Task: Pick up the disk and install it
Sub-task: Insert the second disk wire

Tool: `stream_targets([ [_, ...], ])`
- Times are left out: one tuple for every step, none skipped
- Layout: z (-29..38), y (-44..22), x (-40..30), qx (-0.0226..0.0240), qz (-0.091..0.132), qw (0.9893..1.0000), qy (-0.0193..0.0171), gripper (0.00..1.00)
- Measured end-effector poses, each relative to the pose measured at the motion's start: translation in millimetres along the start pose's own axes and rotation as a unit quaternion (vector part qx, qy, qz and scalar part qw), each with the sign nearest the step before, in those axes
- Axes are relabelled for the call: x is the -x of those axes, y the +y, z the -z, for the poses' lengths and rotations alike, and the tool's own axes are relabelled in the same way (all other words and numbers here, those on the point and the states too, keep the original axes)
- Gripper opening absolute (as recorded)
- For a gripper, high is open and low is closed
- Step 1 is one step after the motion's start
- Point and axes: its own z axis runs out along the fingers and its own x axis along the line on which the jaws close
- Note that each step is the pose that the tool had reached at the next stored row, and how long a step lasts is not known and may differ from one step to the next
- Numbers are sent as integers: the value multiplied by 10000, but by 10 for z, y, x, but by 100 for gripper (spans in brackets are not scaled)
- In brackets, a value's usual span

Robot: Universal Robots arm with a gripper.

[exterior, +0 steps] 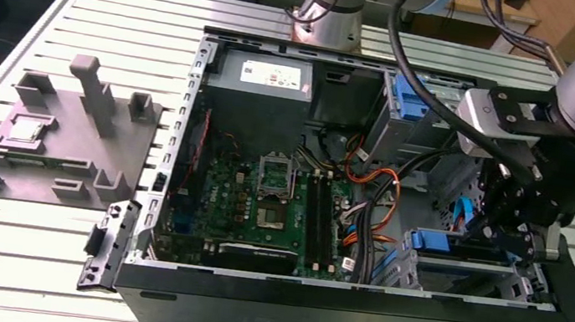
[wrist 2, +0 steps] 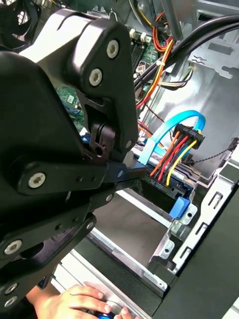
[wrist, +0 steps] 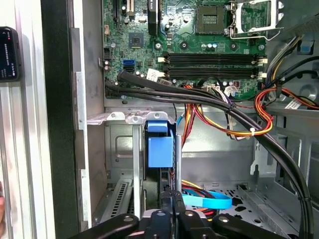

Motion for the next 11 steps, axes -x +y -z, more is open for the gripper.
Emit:
stream_targets([
  [1,-2,-1,6,0,10000,1,15],
  [4,-3,-1,12,-1,10000,2,15],
  [7,-3,-1,18,-1,10000,1,15],
  [7,-4,-1,23,-1,10000,0,15],
  [8,-5,0,27,-1,10000,-1,15],
  [11,-5,0,31,-1,10000,1,15],
  [12,-5,0,33,-1,10000,1,15],
  [12,-6,0,34,-1,10000,2,15],
  [12,-6,0,35,-1,10000,2,15],
  [12,-6,0,35,-1,10000,1,15],
  [12,-5,0,35,-1,10000,1,15],
])
